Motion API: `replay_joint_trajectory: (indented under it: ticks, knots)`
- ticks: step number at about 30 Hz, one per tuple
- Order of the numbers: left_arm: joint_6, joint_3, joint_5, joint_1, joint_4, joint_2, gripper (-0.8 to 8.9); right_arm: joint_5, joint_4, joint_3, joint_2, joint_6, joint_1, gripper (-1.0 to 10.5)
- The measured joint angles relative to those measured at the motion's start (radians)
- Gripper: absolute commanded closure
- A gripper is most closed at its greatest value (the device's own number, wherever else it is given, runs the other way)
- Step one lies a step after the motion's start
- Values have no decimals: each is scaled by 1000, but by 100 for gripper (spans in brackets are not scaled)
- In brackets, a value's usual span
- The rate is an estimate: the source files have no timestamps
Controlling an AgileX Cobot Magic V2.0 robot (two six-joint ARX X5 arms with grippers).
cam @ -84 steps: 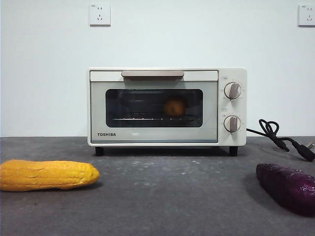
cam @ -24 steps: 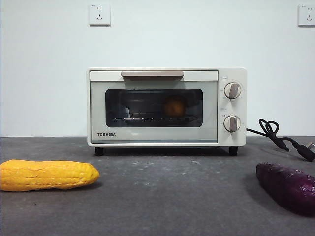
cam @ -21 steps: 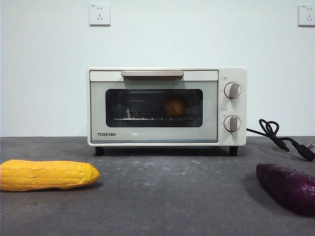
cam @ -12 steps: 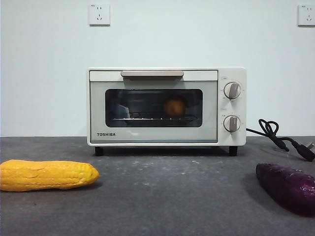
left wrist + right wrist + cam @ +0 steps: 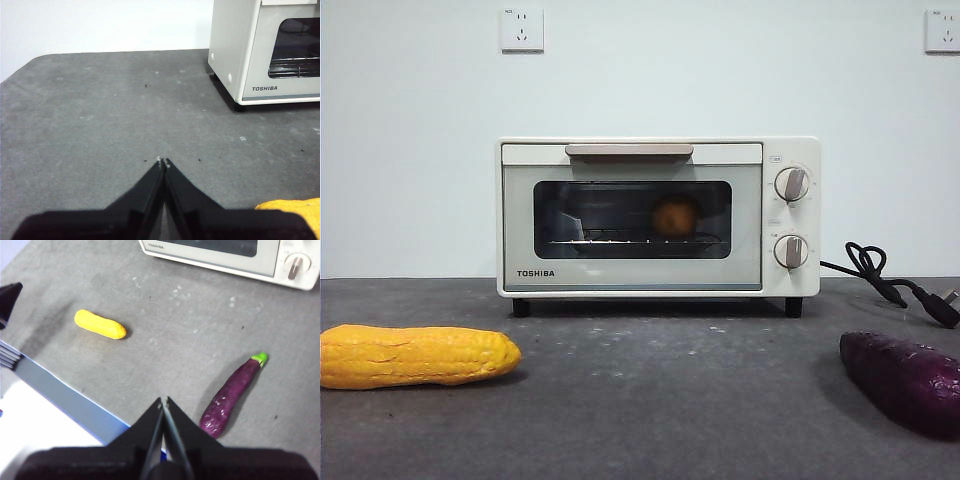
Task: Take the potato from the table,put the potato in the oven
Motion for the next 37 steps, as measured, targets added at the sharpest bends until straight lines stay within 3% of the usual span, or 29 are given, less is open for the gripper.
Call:
replay_joint_trajectory:
  ticks: [4, 7, 10, 17, 20, 24, 30, 37]
  knots:
    - [0, 0, 0, 0, 0, 0, 818, 29, 92, -14, -31, -63, -60, 946]
    - [0, 0, 0, 0, 0, 0, 818, -12, 261, -77, -97, -79, -164, 946]
    - [0, 0, 0, 0, 0, 0, 818, -93, 410, -188, -186, -79, -282, 946]
    - [0, 0, 0, 0, 0, 0, 817, -101, 764, -545, -377, -90, -468, 946]
    - [0, 0, 0, 0, 0, 0, 818, -90, 880, -682, -452, -92, -493, 946]
    - [0, 0, 0, 0, 0, 0, 818, -13, 963, -840, -549, -93, -496, 946]
    - [0, 0, 0, 0, 0, 0, 818, 24, 962, -993, -640, -84, -496, 946]
    - [0, 0, 0, 0, 0, 0, 818, 25, 921, -1047, -690, -65, -496, 946]
